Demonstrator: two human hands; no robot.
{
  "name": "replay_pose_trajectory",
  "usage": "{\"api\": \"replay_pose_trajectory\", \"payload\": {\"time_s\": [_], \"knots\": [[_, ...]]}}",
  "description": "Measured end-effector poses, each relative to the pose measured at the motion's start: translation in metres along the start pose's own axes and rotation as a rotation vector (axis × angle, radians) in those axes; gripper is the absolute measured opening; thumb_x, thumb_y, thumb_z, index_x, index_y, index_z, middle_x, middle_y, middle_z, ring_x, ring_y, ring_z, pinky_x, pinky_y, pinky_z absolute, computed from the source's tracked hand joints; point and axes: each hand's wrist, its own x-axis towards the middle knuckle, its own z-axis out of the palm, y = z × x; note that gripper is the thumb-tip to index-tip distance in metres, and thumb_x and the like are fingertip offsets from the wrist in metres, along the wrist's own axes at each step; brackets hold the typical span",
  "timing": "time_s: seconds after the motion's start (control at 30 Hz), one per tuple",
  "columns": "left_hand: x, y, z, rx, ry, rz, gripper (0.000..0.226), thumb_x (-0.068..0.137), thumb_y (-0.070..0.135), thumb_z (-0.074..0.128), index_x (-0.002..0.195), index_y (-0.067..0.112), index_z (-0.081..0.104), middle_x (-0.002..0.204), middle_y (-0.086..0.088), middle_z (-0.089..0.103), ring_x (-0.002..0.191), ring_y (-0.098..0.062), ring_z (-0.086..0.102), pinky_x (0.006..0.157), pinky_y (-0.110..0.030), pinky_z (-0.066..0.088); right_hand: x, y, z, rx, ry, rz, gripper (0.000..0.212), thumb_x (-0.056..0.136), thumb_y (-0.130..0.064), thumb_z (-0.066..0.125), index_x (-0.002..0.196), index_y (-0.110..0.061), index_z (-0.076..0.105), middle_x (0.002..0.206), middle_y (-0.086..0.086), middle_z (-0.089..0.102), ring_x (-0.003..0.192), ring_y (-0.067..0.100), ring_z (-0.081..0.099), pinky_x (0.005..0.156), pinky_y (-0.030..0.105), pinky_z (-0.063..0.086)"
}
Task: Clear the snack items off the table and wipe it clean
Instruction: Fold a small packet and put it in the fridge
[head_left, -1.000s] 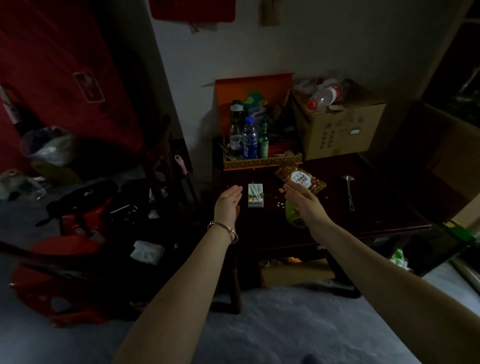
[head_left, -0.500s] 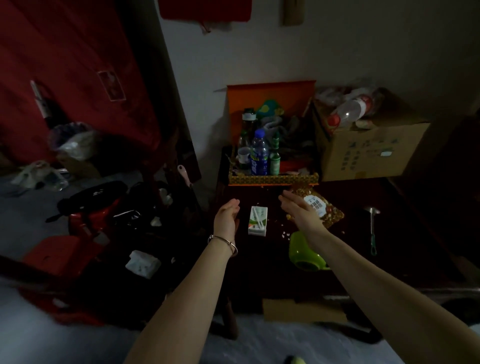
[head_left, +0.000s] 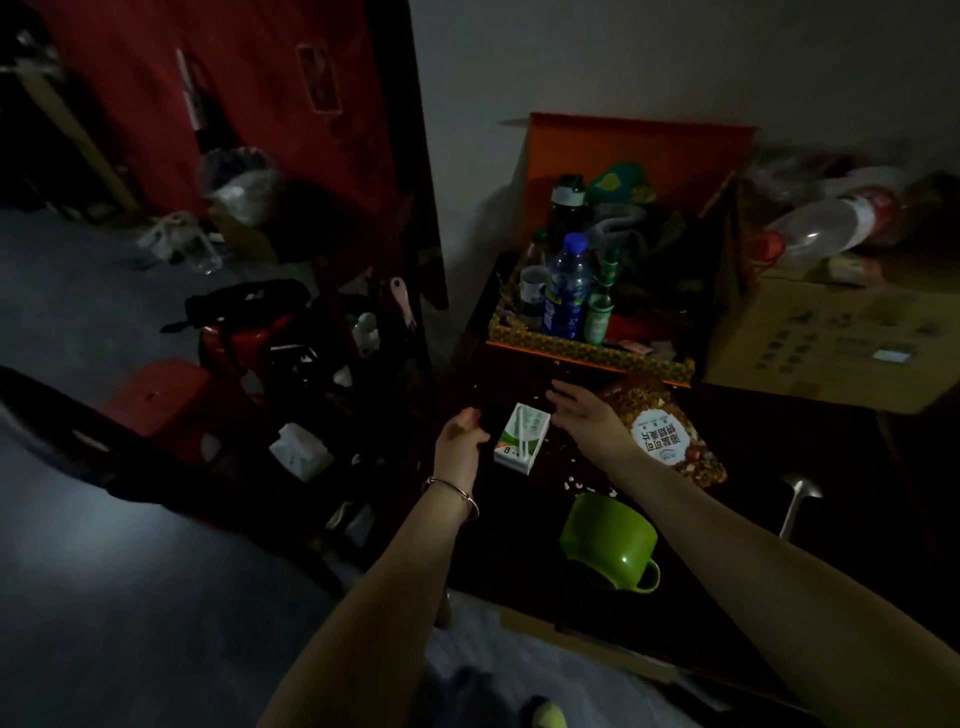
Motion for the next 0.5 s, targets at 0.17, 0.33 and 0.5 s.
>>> {"api": "replay_pose_trajectory", "payload": {"time_s": [0.17,0.33,0.5], "knots": [[0.023,-0.033,0.0,0.078,-0.022,-0.062,0.068,0.066,0.005,0.06,0.133,0.014,0.051,0.134,-0.005,0.053,0.118,-0.023,0.055,0.103,-0.045,0.045,0.03,0.017,0.007,-0.239,-0.133,-0.019,0.057,0.087,-0.007,0.056,0.137,-0.031,0.043,0.141,-0.007,0.049,0.103,0.024,0.064,0.065,0.032,0.045],[0.012,-0.025,0.009,0.044,0.036,-0.064,0.069,0.077,-0.011,0.058,0.141,0.008,0.038,0.145,-0.009,0.04,0.136,-0.025,0.035,0.098,-0.034,0.039,0.062,0.025,0.011,-0.451,-0.155,0.011,0.06,0.083,0.003,0.052,0.135,-0.027,0.046,0.138,-0.002,0.052,0.042,-0.005,0.049,0.045,0.018,0.037],[0.033,-0.042,0.011,0.2,0.048,-0.144,0.086,0.067,0.0,0.066,0.144,0.016,0.031,0.149,-0.011,0.031,0.134,-0.028,0.037,0.103,-0.044,0.042,0.09,0.031,0.023,-0.814,-0.283,-0.05,0.062,0.085,-0.014,0.059,0.139,-0.037,0.039,0.149,-0.004,0.037,0.119,0.016,0.052,0.081,0.021,0.048]]}}
